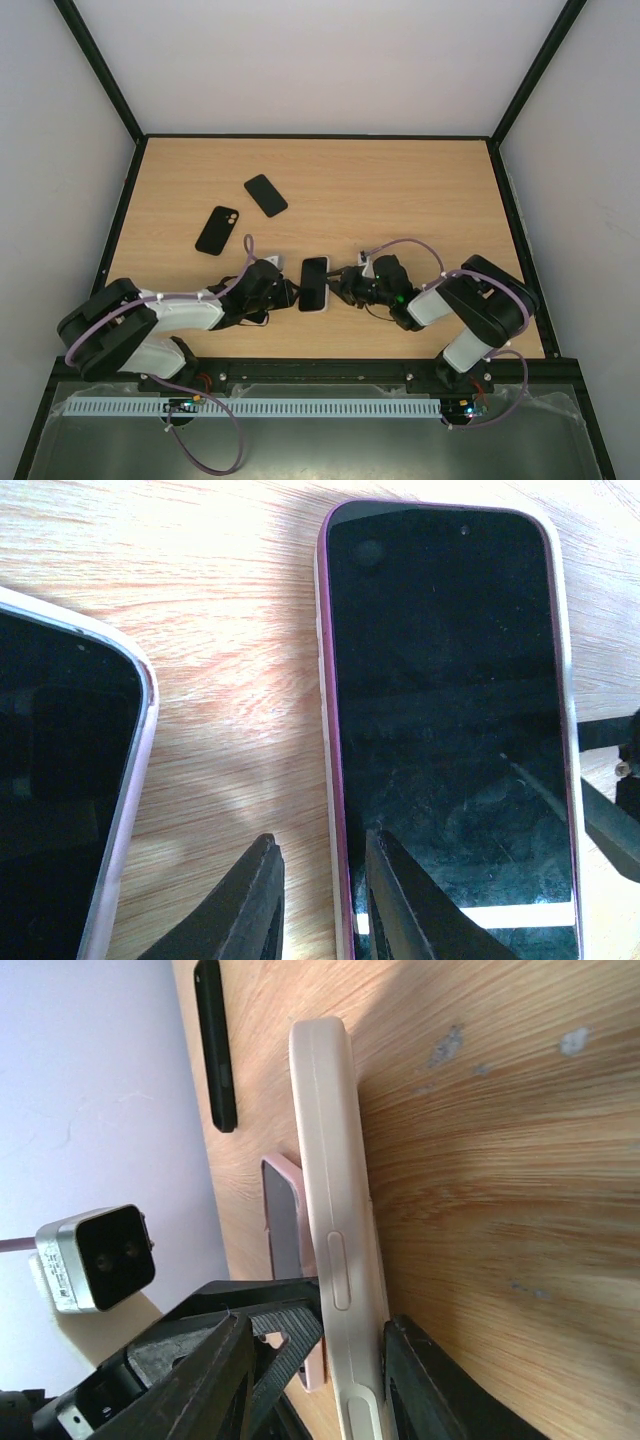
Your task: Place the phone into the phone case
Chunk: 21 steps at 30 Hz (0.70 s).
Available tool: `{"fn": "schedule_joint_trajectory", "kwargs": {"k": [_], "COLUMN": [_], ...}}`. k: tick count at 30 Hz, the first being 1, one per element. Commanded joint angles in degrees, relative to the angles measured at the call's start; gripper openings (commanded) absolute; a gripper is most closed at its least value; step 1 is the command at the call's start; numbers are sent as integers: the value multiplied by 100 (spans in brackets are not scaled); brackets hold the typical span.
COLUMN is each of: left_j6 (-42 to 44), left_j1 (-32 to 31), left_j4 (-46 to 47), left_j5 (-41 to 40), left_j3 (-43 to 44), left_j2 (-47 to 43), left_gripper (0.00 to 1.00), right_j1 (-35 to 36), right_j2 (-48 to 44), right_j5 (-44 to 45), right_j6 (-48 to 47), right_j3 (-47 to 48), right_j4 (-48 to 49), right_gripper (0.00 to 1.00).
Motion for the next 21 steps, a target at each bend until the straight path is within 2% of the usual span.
{"fn": "schedule_joint_trajectory", "kwargs": {"k": [1, 5, 12, 16, 21], "left_j6": [18, -5, -31, -62, -77], "left_j1": [17, 20, 16, 16, 54], "left_j4": [281, 376, 442, 366, 22], "left_j5": [142, 208, 263, 297, 279], "left_j3": [-48, -41, -23, -1, 42], "left_j2": [146, 232, 282, 234, -264], "left_gripper": [25, 25, 23, 23, 29], "right_j1": [25, 28, 28, 25, 28], "right_j2": [150, 372, 829, 929, 894], "right_j5": [-99, -139, -360, -377, -468], "right_j6": [-24, -135, 40, -13, -144], "right_j3": [101, 185, 195, 177, 81], "right_j4": [294, 318, 978, 1075, 1228], "right_gripper": [35, 30, 27, 15, 9]}}
